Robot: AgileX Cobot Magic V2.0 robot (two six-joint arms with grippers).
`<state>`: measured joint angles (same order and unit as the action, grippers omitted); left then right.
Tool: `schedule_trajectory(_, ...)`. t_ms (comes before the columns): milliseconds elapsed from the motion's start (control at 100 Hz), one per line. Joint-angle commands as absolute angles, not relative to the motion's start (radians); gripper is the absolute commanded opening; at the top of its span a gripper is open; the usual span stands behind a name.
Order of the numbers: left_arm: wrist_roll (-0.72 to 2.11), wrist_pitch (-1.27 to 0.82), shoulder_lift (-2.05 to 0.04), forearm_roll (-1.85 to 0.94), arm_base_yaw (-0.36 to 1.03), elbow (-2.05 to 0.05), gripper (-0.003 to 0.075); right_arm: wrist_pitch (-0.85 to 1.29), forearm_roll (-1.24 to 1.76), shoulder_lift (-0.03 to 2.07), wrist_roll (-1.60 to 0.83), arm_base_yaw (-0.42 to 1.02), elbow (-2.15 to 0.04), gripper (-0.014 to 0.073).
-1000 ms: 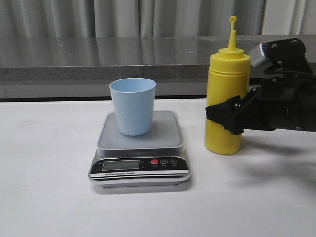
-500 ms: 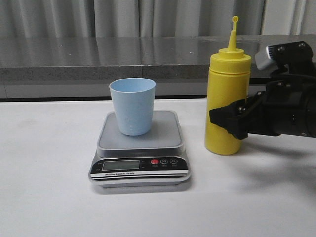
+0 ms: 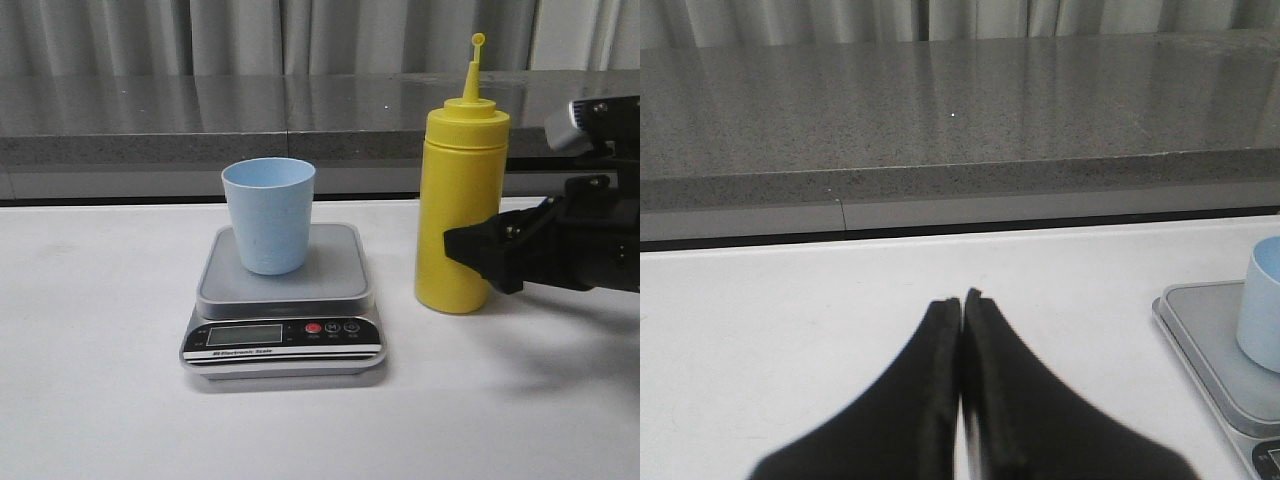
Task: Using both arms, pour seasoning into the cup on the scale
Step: 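Open the right gripper and withdraw it from the bottle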
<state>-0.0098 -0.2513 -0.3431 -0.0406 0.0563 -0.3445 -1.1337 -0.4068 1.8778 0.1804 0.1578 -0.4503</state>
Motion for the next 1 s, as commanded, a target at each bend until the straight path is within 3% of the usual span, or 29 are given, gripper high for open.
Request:
schedule_trajectory(0, -0.014, -0.162, -0.351, -0.049, 0.056, -0.369, -0.0018, -1.253, -0.395, 1.831, 0.173, 0.135, -0.438, 0.0564)
schedule_trajectory(430, -0.014, -0.162, -0.351, -0.049, 0.056, -0.369, -0.0018, -1.236, -0.325, 1.692, 0.173, 0.083, -0.307, 0.0564)
schedule_trajectory(990, -0.014, -0.162, -0.351, -0.049, 0.056, -0.369, -0.0018, -0.677, -0.268, 1.154, 0.172, 0.083, -0.301, 0.0562)
